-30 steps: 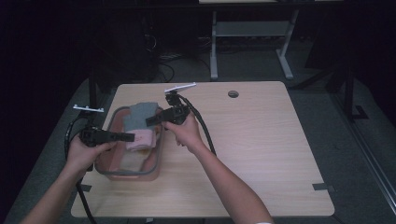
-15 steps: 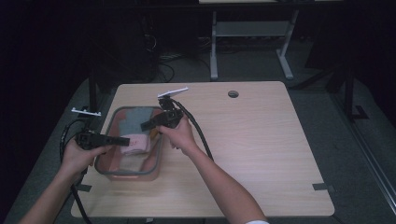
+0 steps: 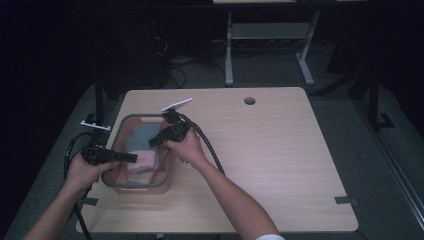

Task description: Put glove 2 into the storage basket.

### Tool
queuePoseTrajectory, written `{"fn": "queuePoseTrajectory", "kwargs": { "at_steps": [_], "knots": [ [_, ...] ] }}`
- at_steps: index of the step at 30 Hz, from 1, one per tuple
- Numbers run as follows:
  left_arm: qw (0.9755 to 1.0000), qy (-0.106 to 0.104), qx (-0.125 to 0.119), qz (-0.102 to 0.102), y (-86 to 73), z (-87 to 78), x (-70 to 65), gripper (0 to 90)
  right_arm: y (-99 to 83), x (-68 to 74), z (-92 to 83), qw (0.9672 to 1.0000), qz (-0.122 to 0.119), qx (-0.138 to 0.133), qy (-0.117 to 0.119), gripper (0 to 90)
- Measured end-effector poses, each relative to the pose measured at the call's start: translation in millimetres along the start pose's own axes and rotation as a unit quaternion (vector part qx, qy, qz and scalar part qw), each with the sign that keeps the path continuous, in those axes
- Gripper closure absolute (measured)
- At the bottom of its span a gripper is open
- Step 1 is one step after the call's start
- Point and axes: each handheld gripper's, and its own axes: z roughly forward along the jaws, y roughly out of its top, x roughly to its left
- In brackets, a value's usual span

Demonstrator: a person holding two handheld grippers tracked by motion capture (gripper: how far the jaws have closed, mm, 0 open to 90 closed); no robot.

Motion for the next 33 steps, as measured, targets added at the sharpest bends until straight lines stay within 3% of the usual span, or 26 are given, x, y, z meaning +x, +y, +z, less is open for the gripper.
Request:
{"fn": "queuePoseTrajectory", "kwargs": {
  "at_steps": [8,12,19,28,33],
  "knots": [
    [0.9997,0.012,0.018,-0.008,-4.7,6.5,5.1,69.4,-0.1,3.6,5.7,0.9990,-0.014,0.025,-0.033,75.1],
    [0.9989,0.029,0.035,-0.006,-7.2,10.6,8.3,69.2,-0.1,5.7,4.7,0.9974,-0.035,0.020,-0.060,73.8],
    [0.9986,0.034,0.038,-0.012,-9.4,13.6,13.2,66.0,0.6,3.0,-2.6,0.9967,-0.030,0.012,-0.075,70.6],
    [0.9982,0.055,0.025,-0.003,-4.6,6.5,9.5,54.5,0.8,2.2,-16.9,0.9974,-0.030,-0.007,-0.065,68.0],
    [0.9984,0.053,0.007,-0.014,-0.2,-1.0,5.1,49.8,0.0,3.8,-28.1,0.9973,-0.034,-0.019,-0.062,66.7]
  ]
}}
